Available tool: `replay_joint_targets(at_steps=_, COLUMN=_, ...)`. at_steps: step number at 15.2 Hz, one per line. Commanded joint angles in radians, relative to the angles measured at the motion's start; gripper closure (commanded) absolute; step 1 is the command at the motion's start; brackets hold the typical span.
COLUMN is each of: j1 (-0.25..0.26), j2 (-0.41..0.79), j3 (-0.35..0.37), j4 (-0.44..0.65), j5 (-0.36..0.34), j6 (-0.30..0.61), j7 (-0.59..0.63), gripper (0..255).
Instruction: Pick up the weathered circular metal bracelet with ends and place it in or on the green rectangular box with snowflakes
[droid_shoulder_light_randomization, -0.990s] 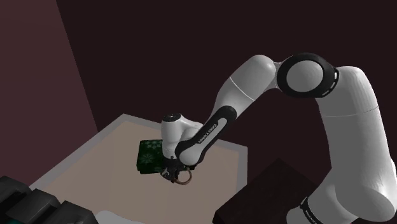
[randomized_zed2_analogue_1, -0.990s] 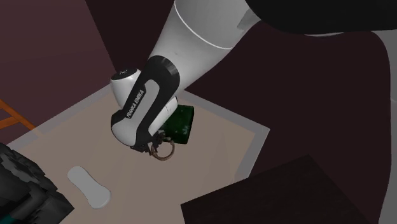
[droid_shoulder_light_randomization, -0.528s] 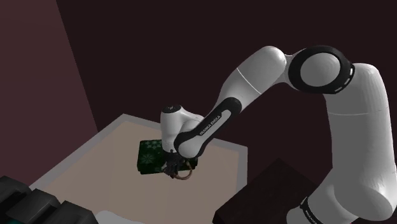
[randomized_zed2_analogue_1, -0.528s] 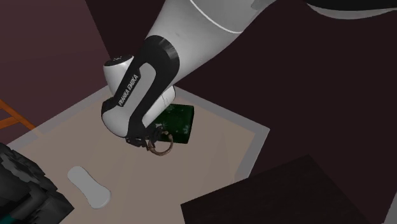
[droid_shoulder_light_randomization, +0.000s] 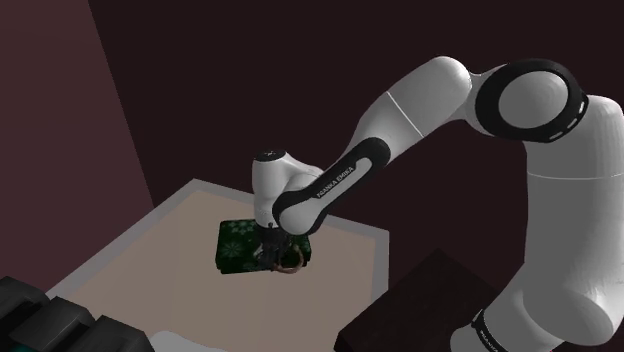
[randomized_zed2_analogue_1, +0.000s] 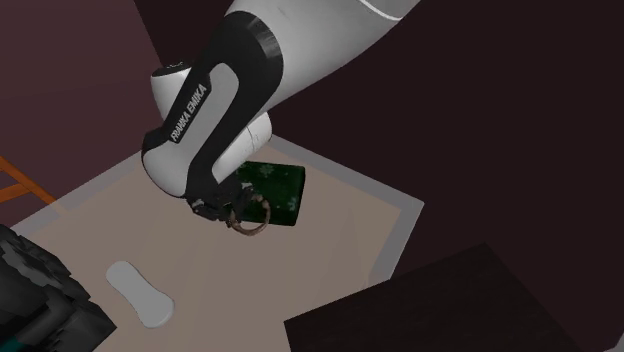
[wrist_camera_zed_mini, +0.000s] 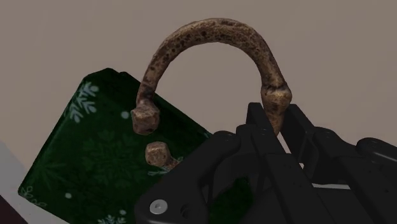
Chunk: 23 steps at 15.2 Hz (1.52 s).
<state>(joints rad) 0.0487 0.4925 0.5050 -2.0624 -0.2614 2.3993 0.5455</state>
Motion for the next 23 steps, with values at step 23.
replay_joint_targets(at_steps=23, j1=0.059, j2=0.392, j3=-0.095, j4=0.672, j5=-0.054, j6=-0.284, j7=-0.142, gripper=255)
